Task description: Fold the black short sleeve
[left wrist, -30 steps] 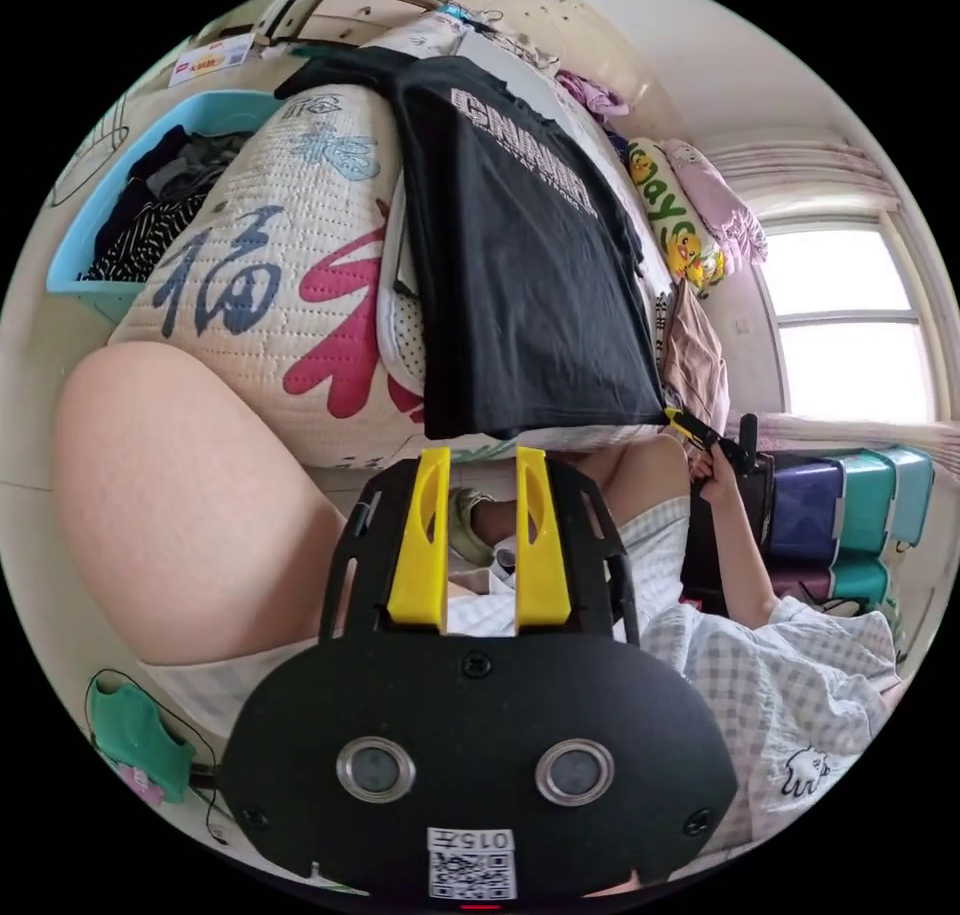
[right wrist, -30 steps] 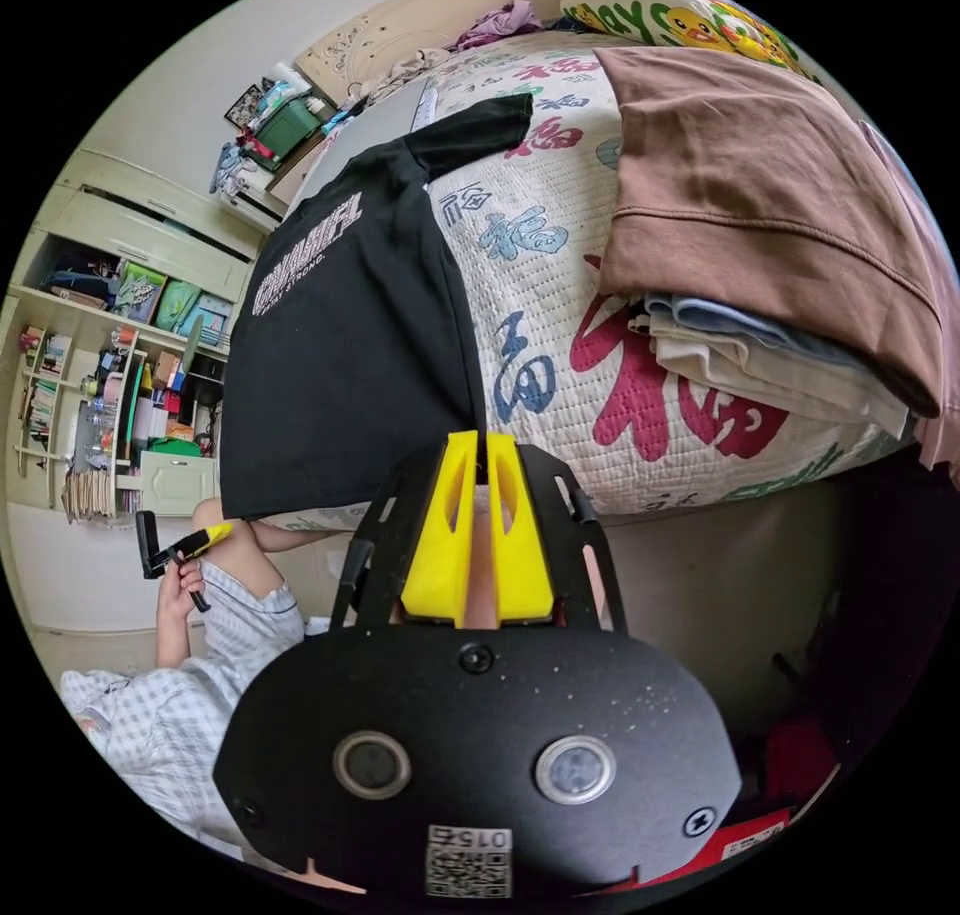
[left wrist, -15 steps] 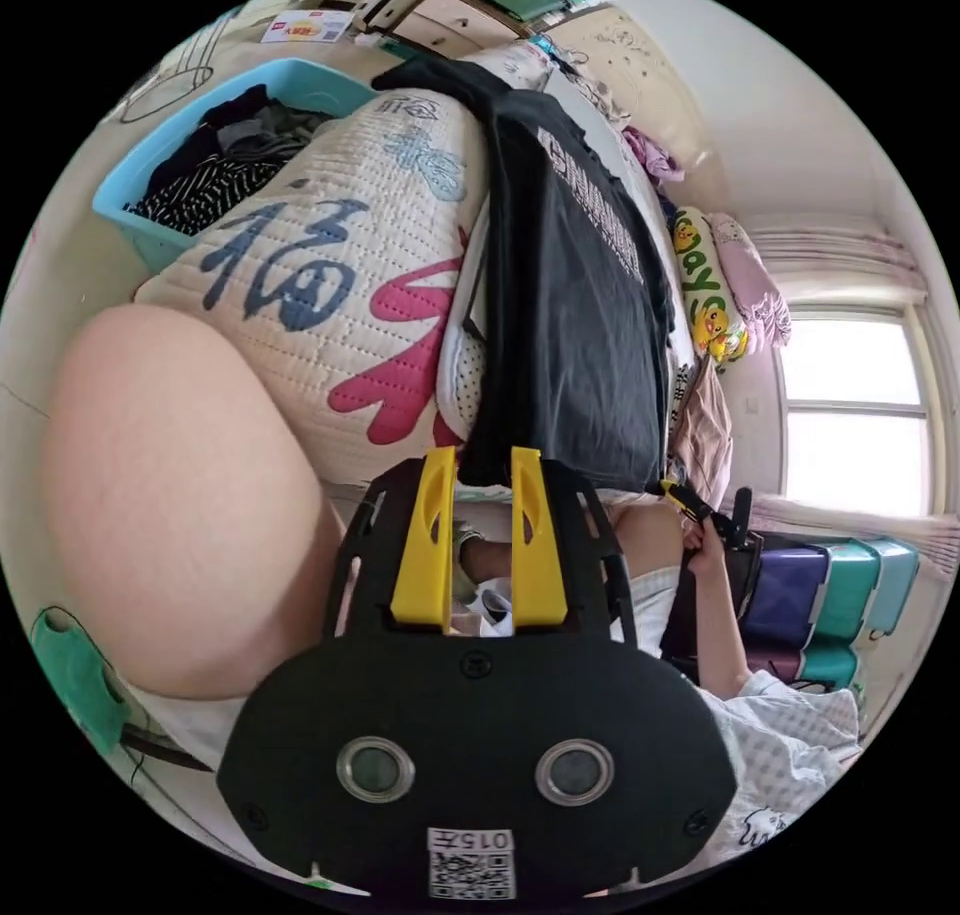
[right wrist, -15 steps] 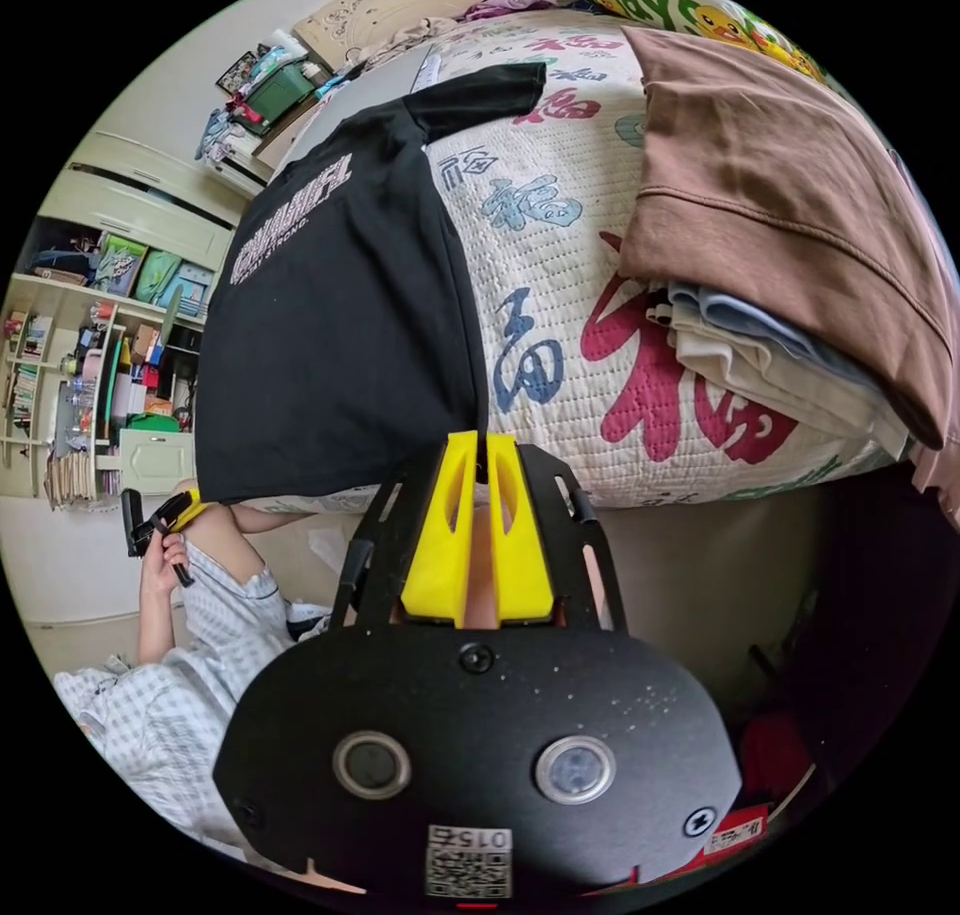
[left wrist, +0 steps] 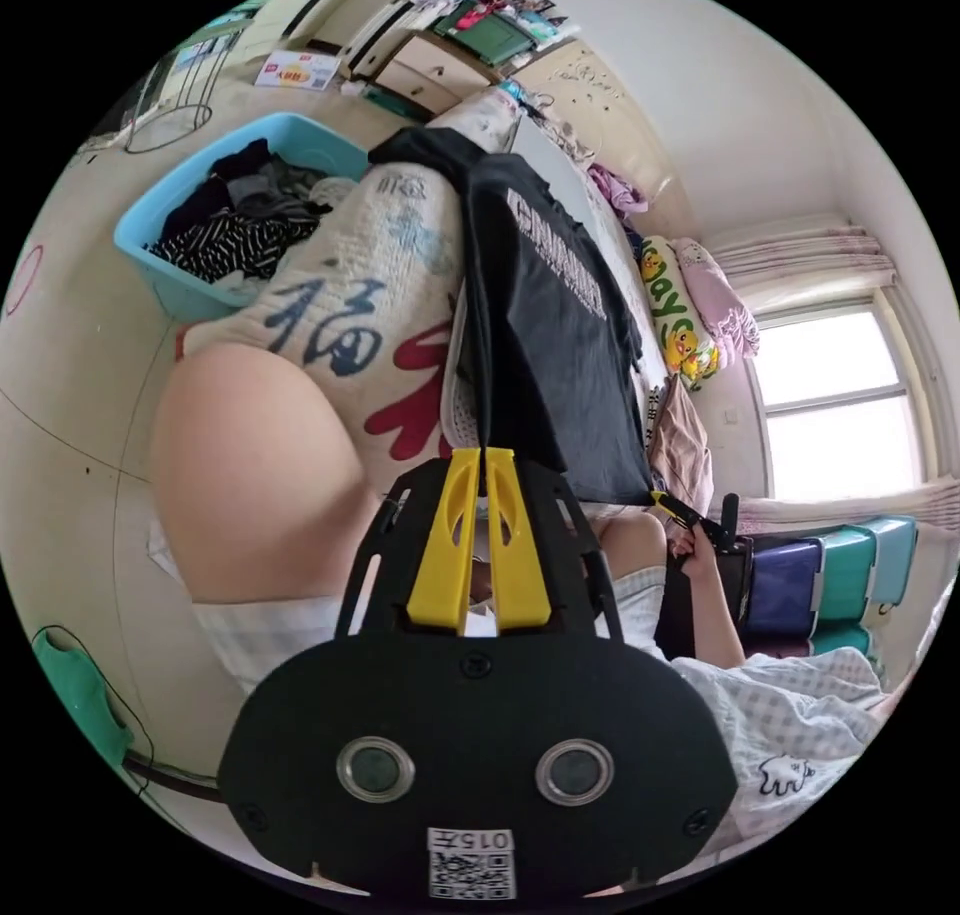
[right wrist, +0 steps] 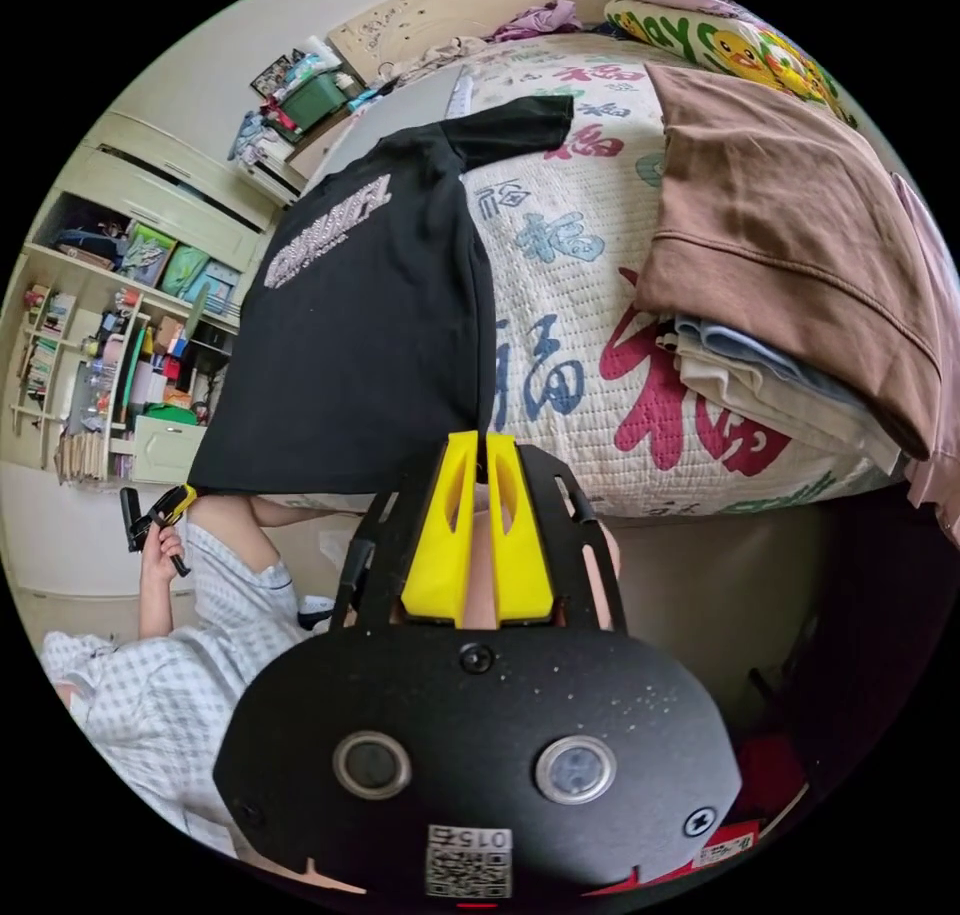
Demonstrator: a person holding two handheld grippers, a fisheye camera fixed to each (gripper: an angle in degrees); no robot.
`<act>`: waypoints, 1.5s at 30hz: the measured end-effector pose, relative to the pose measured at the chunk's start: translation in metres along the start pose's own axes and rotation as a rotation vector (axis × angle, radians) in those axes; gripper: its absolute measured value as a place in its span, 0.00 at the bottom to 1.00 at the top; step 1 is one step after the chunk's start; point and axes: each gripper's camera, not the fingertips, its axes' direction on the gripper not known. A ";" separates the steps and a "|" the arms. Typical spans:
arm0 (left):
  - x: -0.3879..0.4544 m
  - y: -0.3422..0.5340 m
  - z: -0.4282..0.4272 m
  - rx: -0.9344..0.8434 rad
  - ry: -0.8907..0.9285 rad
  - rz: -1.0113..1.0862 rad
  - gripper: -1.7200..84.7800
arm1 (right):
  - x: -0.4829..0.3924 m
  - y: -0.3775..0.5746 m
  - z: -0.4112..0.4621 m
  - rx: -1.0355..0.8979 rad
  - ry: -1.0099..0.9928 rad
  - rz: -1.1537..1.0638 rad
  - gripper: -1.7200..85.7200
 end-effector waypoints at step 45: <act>-0.024 -0.006 -0.127 0.221 -0.246 -0.215 0.01 | -0.046 0.048 -0.003 0.079 0.138 0.106 0.02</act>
